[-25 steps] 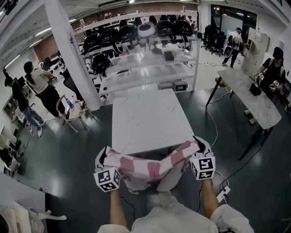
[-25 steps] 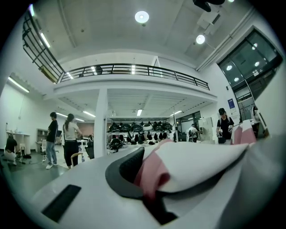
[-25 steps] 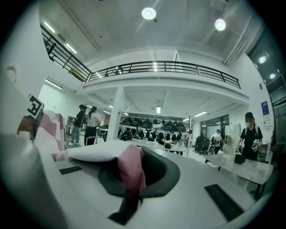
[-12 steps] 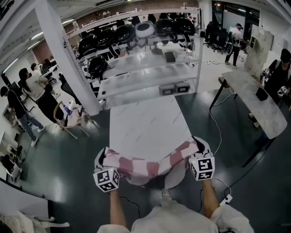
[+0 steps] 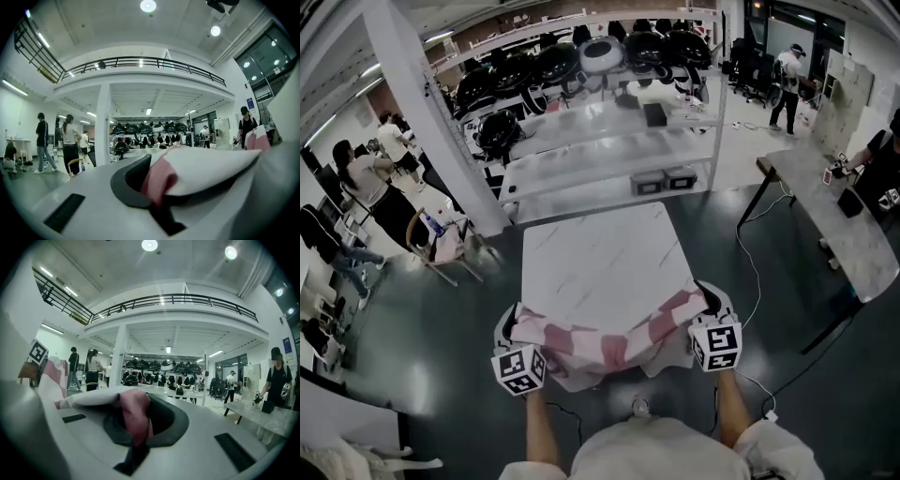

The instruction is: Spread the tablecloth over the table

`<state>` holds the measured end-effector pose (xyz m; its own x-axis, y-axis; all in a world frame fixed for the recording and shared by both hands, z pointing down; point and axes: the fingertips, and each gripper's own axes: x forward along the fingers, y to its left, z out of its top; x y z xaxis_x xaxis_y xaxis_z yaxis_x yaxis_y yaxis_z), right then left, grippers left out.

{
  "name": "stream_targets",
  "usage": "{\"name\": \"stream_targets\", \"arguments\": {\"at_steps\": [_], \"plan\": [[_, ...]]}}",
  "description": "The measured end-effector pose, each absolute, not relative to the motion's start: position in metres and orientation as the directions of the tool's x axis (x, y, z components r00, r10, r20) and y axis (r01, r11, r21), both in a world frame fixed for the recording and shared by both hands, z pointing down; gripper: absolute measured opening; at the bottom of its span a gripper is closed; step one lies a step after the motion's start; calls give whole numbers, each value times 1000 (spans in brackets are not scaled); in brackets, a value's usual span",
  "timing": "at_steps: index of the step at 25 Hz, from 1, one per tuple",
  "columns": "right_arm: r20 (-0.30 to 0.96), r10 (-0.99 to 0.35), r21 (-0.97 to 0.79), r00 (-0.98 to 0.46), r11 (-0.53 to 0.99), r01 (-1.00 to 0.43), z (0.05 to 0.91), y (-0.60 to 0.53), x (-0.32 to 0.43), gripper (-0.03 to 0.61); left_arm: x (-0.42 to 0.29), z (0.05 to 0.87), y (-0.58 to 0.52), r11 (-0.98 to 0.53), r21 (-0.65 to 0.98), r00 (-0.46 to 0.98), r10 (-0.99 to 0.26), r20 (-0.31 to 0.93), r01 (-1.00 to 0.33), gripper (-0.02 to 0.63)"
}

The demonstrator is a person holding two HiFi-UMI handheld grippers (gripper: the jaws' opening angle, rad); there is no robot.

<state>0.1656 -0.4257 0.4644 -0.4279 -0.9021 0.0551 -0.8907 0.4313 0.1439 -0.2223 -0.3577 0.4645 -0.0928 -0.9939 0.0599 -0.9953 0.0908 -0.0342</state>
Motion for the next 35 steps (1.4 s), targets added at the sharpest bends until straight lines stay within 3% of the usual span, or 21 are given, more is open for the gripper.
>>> {"name": "stream_targets", "arguments": {"at_steps": [20, 28, 35], "plan": [[109, -863, 155, -493, 505, -849, 481, -456, 89, 14, -282, 487, -365, 131, -14, -132, -987, 89, -991, 26], [129, -764, 161, -632, 645, -747, 486, -456, -29, 15, -376, 495, -314, 289, 8, -286, -953, 99, -957, 26], [152, -578, 165, -802, 815, -556, 495, -432, -170, 14, -462, 503, -244, 469, 22, -465, -879, 101, -883, 26]]}}
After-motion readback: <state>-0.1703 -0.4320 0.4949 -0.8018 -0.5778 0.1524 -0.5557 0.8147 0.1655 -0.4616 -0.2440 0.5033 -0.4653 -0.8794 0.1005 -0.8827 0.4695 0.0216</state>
